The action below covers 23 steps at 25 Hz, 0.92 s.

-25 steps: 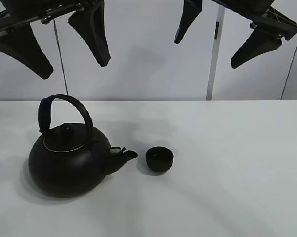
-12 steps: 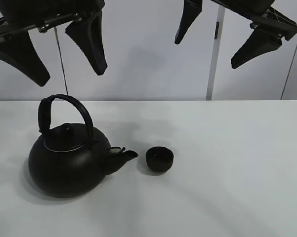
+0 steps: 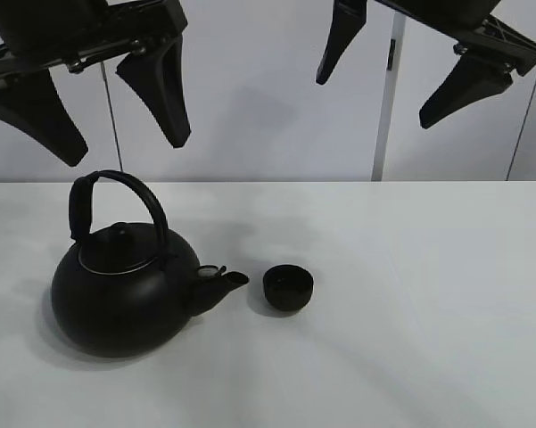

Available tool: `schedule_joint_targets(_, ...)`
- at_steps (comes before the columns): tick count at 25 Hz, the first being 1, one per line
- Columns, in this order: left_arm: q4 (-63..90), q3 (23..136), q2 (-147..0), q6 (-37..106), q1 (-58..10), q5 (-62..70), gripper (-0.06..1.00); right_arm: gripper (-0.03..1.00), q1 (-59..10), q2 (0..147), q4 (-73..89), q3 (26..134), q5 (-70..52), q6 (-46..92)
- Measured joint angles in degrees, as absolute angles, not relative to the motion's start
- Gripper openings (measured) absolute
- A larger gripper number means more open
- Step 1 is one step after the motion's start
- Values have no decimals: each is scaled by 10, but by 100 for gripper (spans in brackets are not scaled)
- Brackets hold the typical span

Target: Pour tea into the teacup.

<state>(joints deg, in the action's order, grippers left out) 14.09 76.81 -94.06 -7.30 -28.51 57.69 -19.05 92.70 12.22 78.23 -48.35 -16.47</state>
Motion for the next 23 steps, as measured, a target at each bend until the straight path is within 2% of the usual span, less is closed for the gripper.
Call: schedule_joint_targets(23,140,768,-941,-72,-285,570,66,69,-190,941,124,782,-513,-165)
